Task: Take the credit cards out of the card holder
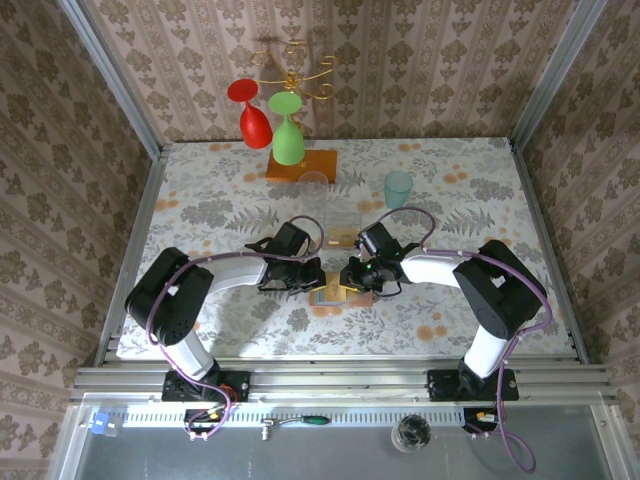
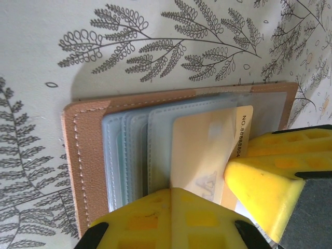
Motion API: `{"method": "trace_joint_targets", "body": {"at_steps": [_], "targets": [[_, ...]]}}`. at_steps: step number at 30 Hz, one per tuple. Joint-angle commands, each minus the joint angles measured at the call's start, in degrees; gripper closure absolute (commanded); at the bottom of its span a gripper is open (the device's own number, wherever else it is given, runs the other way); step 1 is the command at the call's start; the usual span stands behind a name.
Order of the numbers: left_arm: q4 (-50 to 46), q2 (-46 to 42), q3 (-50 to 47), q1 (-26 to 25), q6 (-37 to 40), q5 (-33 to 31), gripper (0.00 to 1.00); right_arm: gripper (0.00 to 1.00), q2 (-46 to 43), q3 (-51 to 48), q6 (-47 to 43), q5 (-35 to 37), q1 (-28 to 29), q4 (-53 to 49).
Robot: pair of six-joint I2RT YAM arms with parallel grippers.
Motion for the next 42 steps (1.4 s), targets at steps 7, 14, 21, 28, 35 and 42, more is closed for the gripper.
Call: {"method": "trace_joint_targets", "body": {"at_steps": [7, 14, 21, 28, 35, 42], "targets": [[-2.9, 1.4, 0.8, -0.4, 1.4, -1.2, 0.96, 0.87, -1.8, -1.8, -0.3, 0.0, -1.1, -0.3], [-2.7, 0.8, 0.3, -0.4, 1.4, -1.5, 0.96, 0.88, -3.9, -2.6, -0.9, 0.3, -2.0, -1.4], [-2.2, 0.0, -0.3, -0.4, 1.0, -1.5, 0.95, 0.88, -6.2, -3.1, -2.0, 1.0, -2.6, -3.5], [0.3, -1.4, -1.3, -0.2, -0.5, -0.9, 0.91, 0.90, -8.5, -2.5, -3.5, 1.4, -2.9, -5.9], [1.1, -4.0, -1.9, 0.3, -0.8, -1.0, 0.88, 0.91, -10.2, -1.5, -4.6, 2.1, -2.9, -8.1], [1.0, -6.7, -2.0, 0.7, -0.6, -1.0, 0.84, 0.92, -11.4, -0.3, -5.4, 2.0, -2.9, -9.9]]}}
